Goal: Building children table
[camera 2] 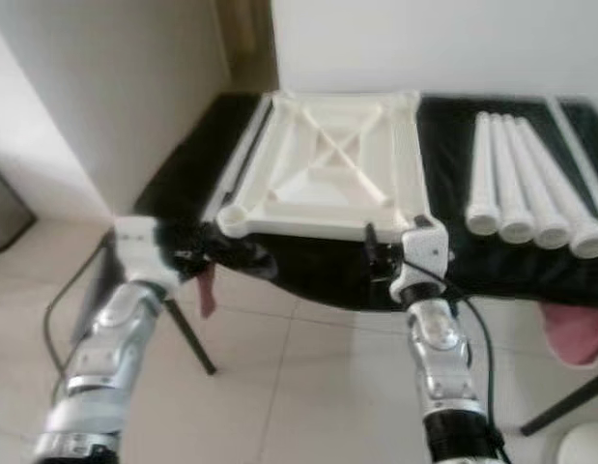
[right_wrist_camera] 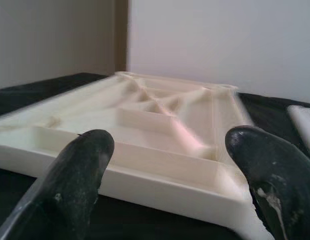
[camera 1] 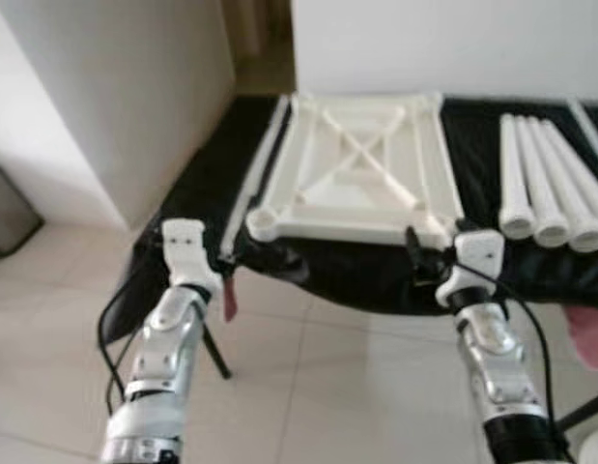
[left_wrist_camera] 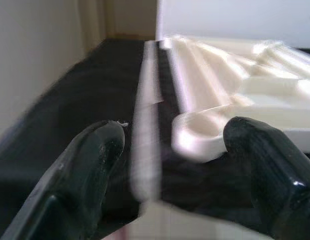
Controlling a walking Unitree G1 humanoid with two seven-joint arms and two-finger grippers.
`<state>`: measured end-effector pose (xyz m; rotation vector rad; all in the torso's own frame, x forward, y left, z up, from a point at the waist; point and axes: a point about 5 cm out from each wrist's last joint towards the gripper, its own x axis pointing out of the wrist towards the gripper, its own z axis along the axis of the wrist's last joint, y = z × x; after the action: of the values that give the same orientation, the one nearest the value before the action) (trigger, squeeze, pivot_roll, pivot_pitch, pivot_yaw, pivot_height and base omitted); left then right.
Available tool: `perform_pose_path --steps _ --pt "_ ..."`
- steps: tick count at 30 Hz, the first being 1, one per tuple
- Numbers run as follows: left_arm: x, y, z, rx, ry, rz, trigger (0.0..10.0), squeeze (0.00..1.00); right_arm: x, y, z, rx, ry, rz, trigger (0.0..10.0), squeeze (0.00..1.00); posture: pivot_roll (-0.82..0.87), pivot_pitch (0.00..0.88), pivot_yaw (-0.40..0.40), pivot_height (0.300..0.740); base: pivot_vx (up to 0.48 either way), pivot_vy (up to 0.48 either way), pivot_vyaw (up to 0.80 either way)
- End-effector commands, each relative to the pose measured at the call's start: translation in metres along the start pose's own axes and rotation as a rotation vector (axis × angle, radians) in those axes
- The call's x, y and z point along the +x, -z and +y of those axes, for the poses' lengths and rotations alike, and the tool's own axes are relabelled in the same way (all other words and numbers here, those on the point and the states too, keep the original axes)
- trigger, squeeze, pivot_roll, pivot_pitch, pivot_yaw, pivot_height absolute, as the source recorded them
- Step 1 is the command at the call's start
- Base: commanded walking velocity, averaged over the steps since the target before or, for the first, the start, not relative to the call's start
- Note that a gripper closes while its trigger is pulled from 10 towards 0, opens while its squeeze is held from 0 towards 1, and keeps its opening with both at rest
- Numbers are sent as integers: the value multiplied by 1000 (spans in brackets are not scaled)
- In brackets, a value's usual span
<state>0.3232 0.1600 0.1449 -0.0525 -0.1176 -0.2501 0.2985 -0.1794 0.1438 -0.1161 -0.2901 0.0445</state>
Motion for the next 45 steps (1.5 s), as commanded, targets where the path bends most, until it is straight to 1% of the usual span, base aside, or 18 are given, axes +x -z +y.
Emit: perform_pose_path --steps 1,8,12,18,26,31,37,41,45 --pt "0 2 -3 7 11 5 10000 0 0 -1 -1 -9 6 -4 10000 0 30 0 46 740 0 0 0" --pt "0 0 -7 15 35 2 10000 0 1 1 -5 -18 33 14 10000 0 30 0 45 740 0 0 0" --pt "0 0 -10 16 48 1 10000 0 1 2 -8 -21 45 21 10000 0 29 0 45 740 0 0 -800" --pt "1 0 -9 10 49 -2 10000 0 1 3 -9 -28 51 29 10000 0 22 0 48 740 0 0 -800" --pt "3 -2 -10 2 65 -11 10000 0 -1 3 -14 -47 66 39 10000 0 20 0 47 740 0 0 -795" --pt "4 -8 -11 -17 135 -31 10000 0 -1 3 -16 -56 69 39 10000 0 20 0 47 740 0 0 -800" --pt "4 -11 -10 -20 145 -48 10000 0 -2 2 -18 -43 67 26 10000 0 5 0 47 740 0 0 -792" --pt "5 -14 -12 -34 171 -68 10000 0 -1 1 -18 -55 60 20 10000 0 3 0 46 740 0 0 0" --pt "4 -14 -13 -46 184 -68 10000 0 -1 1 -18 -56 61 18 10000 0 3 0 46 740 0 0 0"
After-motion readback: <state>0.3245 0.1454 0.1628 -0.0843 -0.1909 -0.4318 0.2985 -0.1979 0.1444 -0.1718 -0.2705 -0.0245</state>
